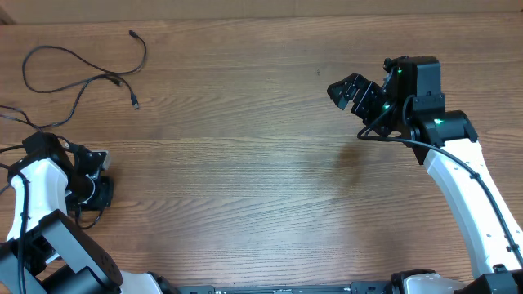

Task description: Untangle cables

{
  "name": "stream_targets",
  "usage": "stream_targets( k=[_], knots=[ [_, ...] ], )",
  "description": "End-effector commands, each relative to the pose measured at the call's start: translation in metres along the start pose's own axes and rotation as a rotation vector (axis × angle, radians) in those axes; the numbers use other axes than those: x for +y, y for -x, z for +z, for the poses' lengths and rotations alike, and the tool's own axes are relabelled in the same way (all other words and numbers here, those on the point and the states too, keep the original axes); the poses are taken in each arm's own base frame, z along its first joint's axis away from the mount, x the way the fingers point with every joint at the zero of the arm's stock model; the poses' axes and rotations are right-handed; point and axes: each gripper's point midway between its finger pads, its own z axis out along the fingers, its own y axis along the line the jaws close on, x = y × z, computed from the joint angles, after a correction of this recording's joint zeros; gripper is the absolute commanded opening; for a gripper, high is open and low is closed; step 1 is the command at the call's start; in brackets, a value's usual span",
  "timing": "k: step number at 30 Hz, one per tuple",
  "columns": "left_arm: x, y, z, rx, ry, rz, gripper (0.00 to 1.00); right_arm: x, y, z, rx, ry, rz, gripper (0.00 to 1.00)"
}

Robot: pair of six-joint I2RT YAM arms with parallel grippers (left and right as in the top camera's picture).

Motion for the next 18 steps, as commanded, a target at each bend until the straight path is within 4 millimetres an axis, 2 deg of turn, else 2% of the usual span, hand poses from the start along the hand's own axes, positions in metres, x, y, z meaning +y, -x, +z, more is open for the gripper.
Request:
stream_targets(
  k=[1, 12, 18],
  knots=[
    [0.021, -0.011, -0.004, 0.031, 0.105, -0.176, 0.04, 0.003, 0.006, -0.003, -0.021, 0.002, -0.007, 1.00],
    [0.056, -0.026, -0.005, -0.006, 0.127, -0.342, 0.04, 0.001, 0.004, -0.003, -0.012, -0.005, -0.002, 1.00],
    [0.063, -0.025, -0.005, -0.063, 0.084, -0.396, 0.04, 0.002, 0.004, -0.003, -0.014, -0.004, -0.004, 1.00]
  ],
)
